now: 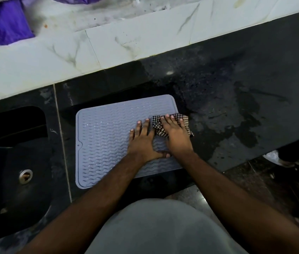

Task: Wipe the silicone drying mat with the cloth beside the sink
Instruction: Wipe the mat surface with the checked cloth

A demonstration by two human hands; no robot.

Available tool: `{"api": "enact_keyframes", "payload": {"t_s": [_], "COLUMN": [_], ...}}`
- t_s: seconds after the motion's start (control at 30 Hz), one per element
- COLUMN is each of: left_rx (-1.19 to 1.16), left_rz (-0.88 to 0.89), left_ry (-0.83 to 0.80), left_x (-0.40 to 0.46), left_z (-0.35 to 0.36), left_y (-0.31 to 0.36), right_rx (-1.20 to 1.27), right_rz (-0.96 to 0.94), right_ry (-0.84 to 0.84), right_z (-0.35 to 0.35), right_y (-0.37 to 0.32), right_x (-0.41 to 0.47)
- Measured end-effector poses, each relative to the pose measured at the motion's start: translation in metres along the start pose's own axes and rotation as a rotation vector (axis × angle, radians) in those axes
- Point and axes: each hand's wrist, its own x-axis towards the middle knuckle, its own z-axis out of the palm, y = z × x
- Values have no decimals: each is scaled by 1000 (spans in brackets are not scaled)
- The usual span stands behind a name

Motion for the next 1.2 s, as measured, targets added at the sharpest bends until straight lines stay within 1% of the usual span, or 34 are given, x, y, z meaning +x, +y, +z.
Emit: {"api": "enact_keyframes", "payload": {"t_s": [0.17, 0.27, 0.53, 0.67, 0.73, 0.8, 0.87, 0.9, 0.97, 1.03, 1.1, 1.17, 1.2], "left_rx": [-6, -4, -1, 14, 11, -18, -59, -58, -4, 60, 82, 78, 76], "left_rz": [1, 5, 5, 19, 22, 37, 52, 64, 102, 129, 122, 109, 109], "left_ry": [15, 18, -2, -3, -52, -96, -96, -86, -55, -15, -24, -62, -78], "left_x": [1, 1, -1, -3, -2, -1, -1, -1, -4, -8, -10, -12, -12], "left_z": [3, 2, -1, -2, -6, -11, -16, -19, -22, -23, -24, -22, -20], "left_y": [-2, -1, 2, 3, 3, 2, -3, -6, -15, -24, -30, -36, -39], "right_rx": [-34, -58, -83, -131, -23, 183, 327, 333, 249, 109, 4, -81, -111], "right_rz": [28, 82, 212, 211, 263, 351, 416, 427, 432, 438, 443, 433, 429], "right_ry": [-16, 3, -12, -12, -7, 40, 189, 272, 364, 388, 398, 364, 315], "right_z": [1, 4, 0, -10, -27, -46, -62, -68, -79, -89, -93, -87, -79], "right_y": [1, -7, -33, -47, -47, -41, -33, -29, -20, -12, -9, -11, -13], "right_x": [-25, -36, -65, -77, -75, -70, -66, -64, -58, -51, -43, -35, -31]}}
